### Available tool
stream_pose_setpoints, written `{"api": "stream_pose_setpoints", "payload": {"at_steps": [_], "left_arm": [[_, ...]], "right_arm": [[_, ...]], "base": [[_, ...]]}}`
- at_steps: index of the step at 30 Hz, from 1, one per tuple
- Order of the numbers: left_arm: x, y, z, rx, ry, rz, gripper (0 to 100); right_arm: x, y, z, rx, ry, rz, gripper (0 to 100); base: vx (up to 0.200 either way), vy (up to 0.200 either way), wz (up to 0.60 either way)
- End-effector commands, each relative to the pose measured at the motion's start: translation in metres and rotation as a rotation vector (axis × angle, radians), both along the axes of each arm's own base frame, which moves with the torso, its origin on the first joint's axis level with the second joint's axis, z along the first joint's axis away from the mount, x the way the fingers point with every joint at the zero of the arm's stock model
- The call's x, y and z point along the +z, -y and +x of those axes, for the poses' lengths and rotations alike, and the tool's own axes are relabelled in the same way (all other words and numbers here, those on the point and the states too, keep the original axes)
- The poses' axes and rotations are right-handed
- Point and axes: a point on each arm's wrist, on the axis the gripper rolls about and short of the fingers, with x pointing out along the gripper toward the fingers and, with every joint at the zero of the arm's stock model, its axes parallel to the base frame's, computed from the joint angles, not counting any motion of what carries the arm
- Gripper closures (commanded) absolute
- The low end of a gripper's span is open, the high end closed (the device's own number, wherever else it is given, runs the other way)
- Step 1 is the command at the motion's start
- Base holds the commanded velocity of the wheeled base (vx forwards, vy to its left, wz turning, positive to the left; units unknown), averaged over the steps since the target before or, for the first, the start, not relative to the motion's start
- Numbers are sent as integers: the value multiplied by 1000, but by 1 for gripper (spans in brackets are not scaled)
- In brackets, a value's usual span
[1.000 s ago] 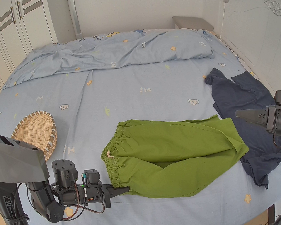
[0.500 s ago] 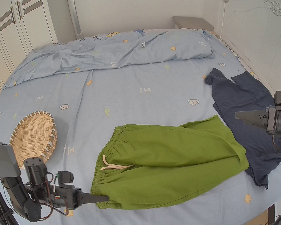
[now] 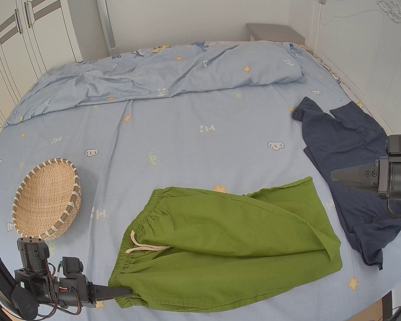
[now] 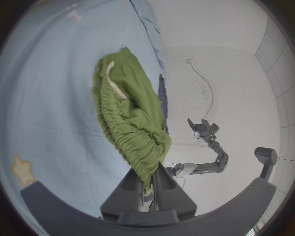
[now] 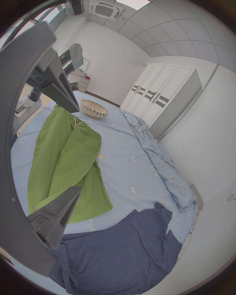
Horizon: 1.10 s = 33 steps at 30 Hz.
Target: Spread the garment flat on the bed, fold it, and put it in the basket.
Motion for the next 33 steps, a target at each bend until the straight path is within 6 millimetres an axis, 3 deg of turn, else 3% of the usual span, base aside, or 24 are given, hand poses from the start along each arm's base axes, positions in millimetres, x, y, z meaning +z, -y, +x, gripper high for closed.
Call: {"api": "stream_pose_setpoints", "payload": {"at_steps": [1, 6, 12, 16, 21, 33], "left_arm": [[9, -2, -22, 44, 105, 152, 100], [-1, -5, -31, 28, 83, 257, 100], [-7, -10, -36, 40, 25, 276, 100], [-12, -14, -36, 39, 30, 298, 100], [-17, -20, -35, 56, 24, 320, 100], [-27, -22, -31, 39, 30, 394, 100]], "right_arm": [[-17, -3, 13, 19, -81, -13, 0], [-27, -3, 14, 28, -109, -34, 0], [-66, 8, 20, 3, -241, -85, 0], [-103, 32, 12, 17, -335, -114, 0], [-128, 48, 10, -7, -445, -74, 0], [-159, 46, -11, 72, -537, -14, 0]], "base": [[0, 0, 0], [0, 0, 0], [0, 0, 0], [0, 0, 0], [0, 0, 0], [0, 0, 0]]}}
